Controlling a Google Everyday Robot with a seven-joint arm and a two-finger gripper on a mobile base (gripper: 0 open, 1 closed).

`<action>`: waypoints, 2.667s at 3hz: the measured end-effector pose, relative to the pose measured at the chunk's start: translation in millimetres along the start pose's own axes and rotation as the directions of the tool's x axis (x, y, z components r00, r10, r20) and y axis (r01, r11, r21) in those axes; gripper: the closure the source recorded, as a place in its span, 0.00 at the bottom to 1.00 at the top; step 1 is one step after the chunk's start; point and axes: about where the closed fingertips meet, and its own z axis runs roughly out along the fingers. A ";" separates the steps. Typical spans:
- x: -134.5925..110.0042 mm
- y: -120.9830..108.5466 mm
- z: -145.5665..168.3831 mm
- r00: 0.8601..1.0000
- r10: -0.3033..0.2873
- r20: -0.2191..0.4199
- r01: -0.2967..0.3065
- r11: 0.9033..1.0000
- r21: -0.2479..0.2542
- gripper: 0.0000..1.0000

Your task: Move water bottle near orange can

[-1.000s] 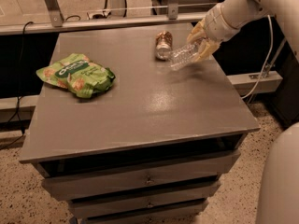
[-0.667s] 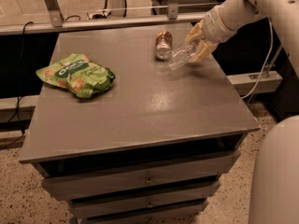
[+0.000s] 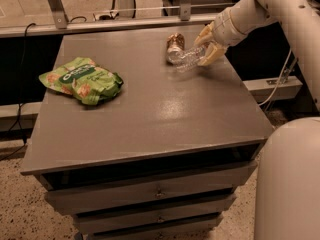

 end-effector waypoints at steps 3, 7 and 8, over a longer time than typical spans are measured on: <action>0.2 -4.1 3.9 1.000 0.003 0.009 -0.003 1.000 -0.010 0.14; 1.6 -16.2 -38.8 0.999 0.034 0.041 -0.038 0.996 0.080 0.00; 12.5 -18.9 -72.5 0.993 0.088 0.077 -0.099 0.981 0.166 0.00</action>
Offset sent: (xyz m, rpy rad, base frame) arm 0.0059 -0.0043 0.0069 0.0031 0.0044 -0.0021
